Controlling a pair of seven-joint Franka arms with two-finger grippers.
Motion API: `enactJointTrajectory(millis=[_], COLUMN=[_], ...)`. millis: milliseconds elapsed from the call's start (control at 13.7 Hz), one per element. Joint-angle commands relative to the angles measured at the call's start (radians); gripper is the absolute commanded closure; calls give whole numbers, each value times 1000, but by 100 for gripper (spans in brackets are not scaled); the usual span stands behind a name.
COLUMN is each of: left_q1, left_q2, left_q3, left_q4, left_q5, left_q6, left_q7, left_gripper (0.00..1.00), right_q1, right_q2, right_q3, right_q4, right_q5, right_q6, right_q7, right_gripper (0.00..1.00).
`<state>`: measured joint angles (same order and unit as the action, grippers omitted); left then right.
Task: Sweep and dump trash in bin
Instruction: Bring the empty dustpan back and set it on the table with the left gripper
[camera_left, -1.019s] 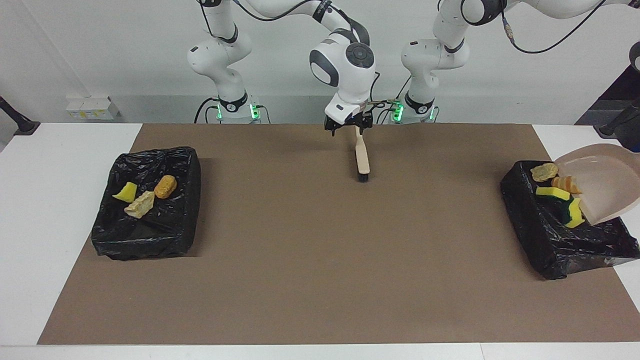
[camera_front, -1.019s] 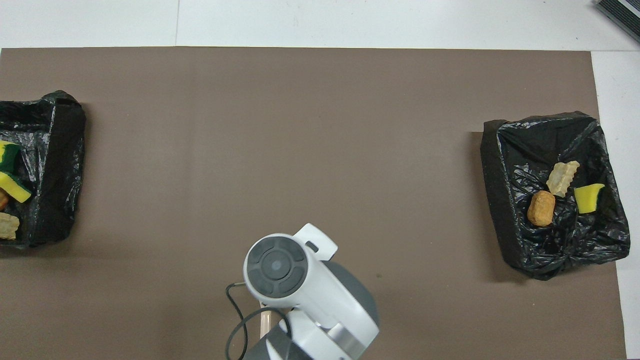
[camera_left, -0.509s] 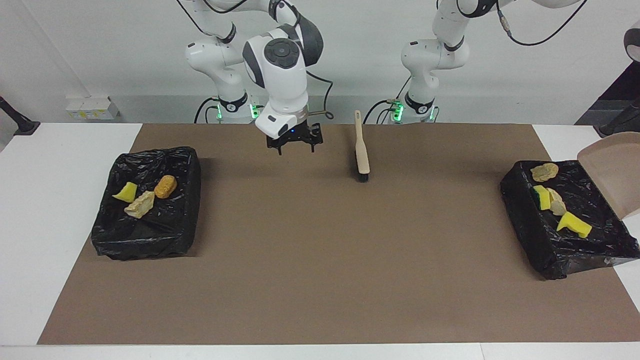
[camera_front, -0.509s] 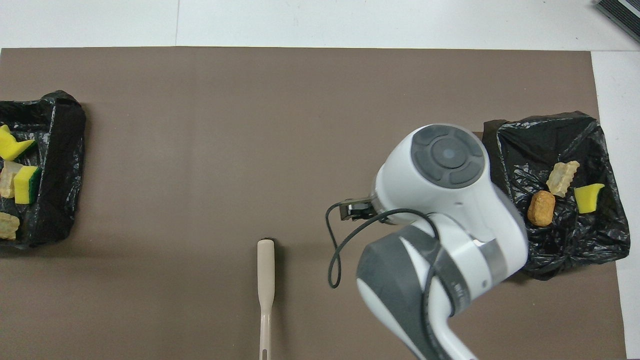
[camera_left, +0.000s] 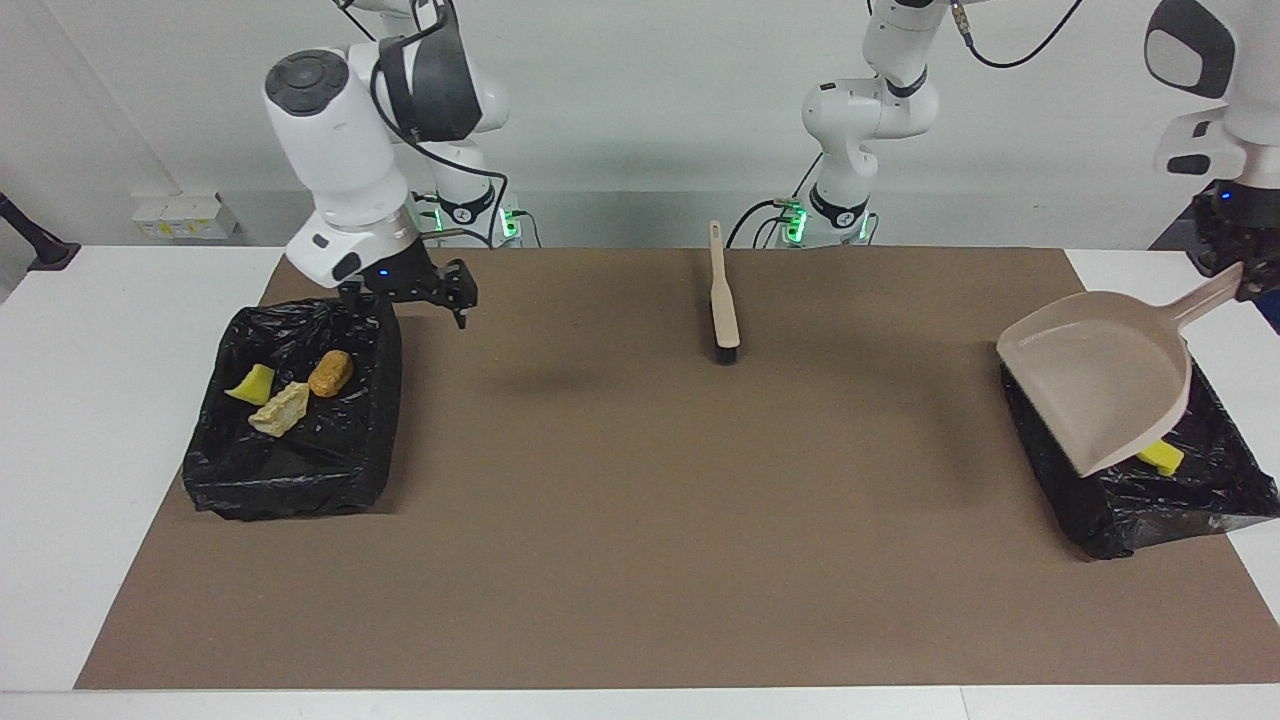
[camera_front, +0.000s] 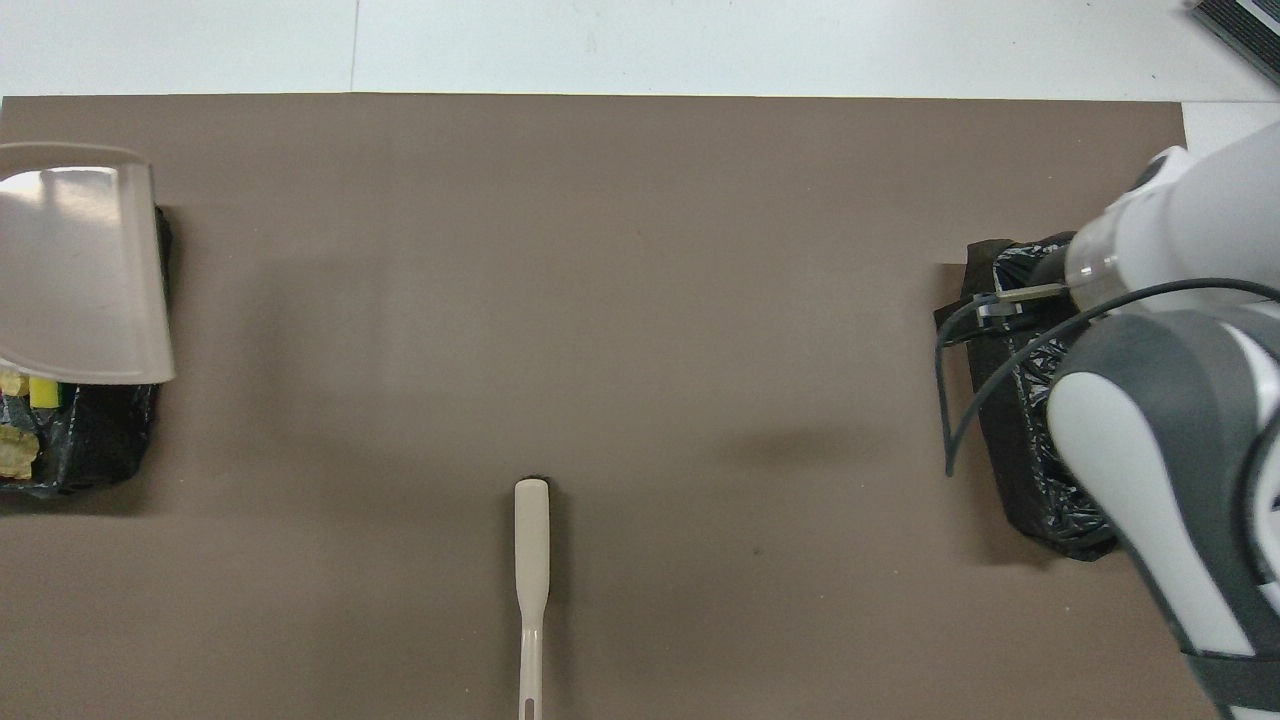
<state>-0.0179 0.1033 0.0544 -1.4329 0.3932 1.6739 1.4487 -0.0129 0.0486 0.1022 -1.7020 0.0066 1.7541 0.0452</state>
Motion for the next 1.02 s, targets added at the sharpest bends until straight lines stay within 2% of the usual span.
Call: enactJointTrajectory(millis=[0,146,291,509,655,800,946], left_q1=[7,-2,-11,-20,-98,-134,-177], left_q2=[4,9,18,55,107,148,174], left_q3=[-152,-232,-307,-425,-446,-449,-449], left_q4=[-30,-84,-136,-260,-311,-313,-360], left_q5=[-49,-127,-206,-259,-281,-281,-287], left_q6=[-60,-51,-16,163,278,308,404], left_q7=[-369,-662,-985,-1473,-1679,-1837,-1997], left_gripper=[100,100,100,100,100,100,100], right_q1=[-68,-87,-91,-75,-75,-73,-76], right_q2=[-22,-38,-42,-91,-96,-92,-88], right_q3=[7,-5,-48,-56,-50,-44,-45], right_q4=[31,33,77,12,7,15,19], right_q5=[-27,-14,-7,3,1,1,1], right_q6=[-48,-85,-123,-143,-139,-140,-140], right_q7=[-11,-1,-1,50,38,41,41], right_gripper=[0,0,0,0,0,0,0])
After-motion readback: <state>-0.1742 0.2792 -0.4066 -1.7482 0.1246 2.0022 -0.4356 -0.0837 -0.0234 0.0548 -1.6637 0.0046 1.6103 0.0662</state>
